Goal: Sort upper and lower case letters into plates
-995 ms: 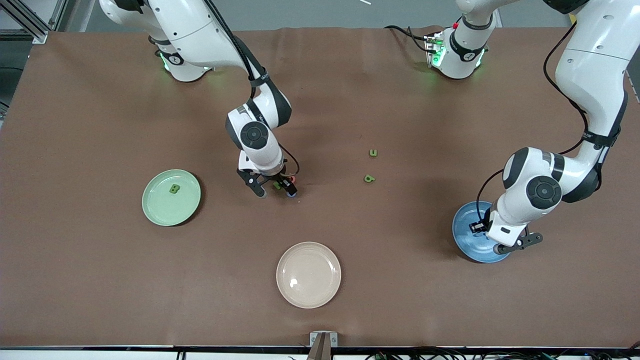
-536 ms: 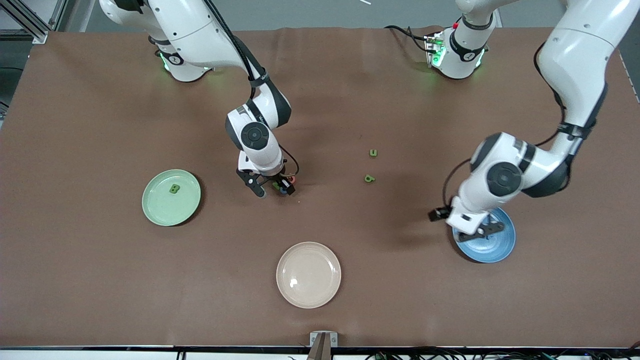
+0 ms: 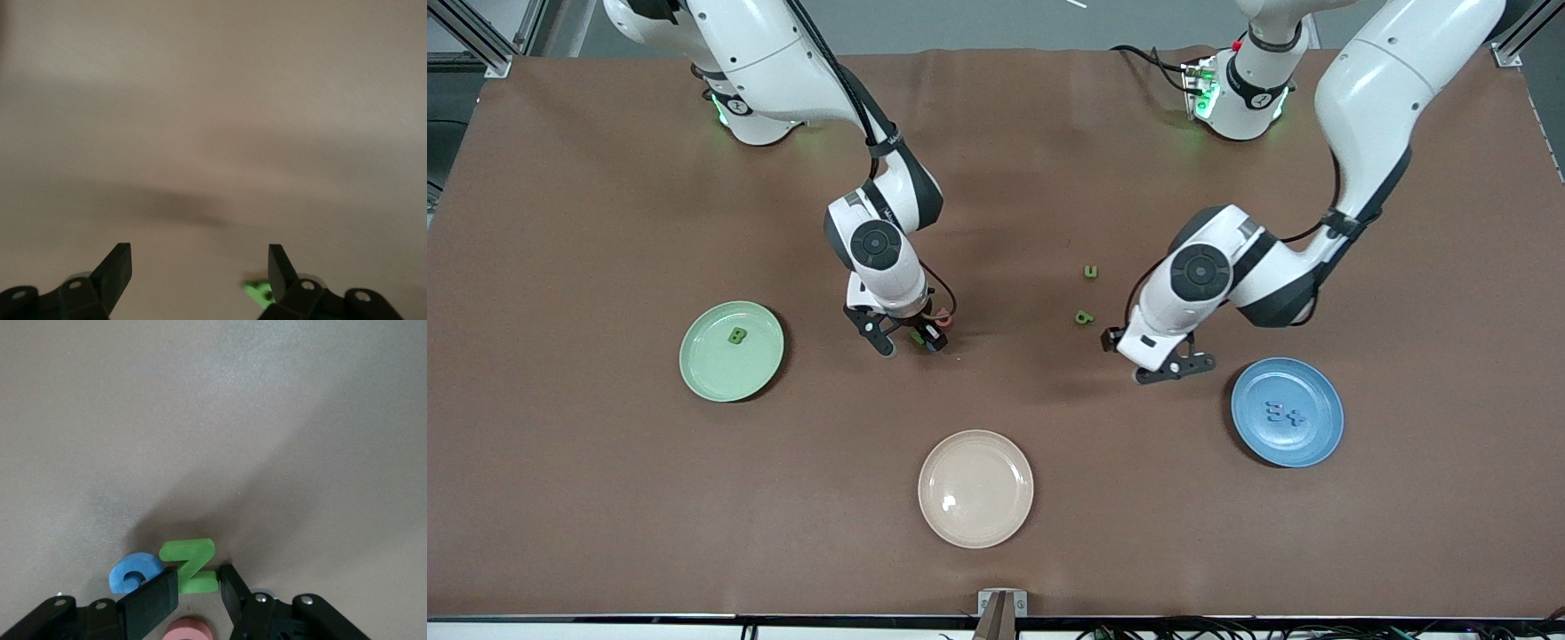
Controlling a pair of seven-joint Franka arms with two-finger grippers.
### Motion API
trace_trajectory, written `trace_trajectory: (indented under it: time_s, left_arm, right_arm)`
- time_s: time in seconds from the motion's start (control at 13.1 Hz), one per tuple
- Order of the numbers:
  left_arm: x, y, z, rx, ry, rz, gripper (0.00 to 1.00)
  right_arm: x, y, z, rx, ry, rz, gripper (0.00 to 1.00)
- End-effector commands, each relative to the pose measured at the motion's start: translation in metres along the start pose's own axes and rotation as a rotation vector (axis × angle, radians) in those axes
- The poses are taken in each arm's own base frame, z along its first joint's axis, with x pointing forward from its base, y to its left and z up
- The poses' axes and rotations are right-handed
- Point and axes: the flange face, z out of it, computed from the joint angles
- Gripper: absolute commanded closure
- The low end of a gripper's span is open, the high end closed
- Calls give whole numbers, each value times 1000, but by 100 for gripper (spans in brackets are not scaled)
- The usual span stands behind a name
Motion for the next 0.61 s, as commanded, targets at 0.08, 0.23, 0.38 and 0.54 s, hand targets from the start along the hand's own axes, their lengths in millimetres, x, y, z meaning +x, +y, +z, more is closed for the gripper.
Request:
trace_trajectory:
  time_s: [0.08, 0.23, 0.38, 0.54]
  left_arm:
    - [-25, 22, 23, 3, 43, 31, 12]
    - [-46, 44, 31, -21, 40, 10, 17]
    - [-56, 52, 42, 1, 51, 25, 23]
    - [-65, 56, 54, 18, 45, 45, 29]
  right_arm:
    - [14, 1, 4, 4, 12, -13, 62]
    - [22, -3, 1, 37, 22, -33, 62]
    - [44, -2, -2, 69, 35, -64, 62]
    - [55, -2, -3, 94, 46, -72, 62]
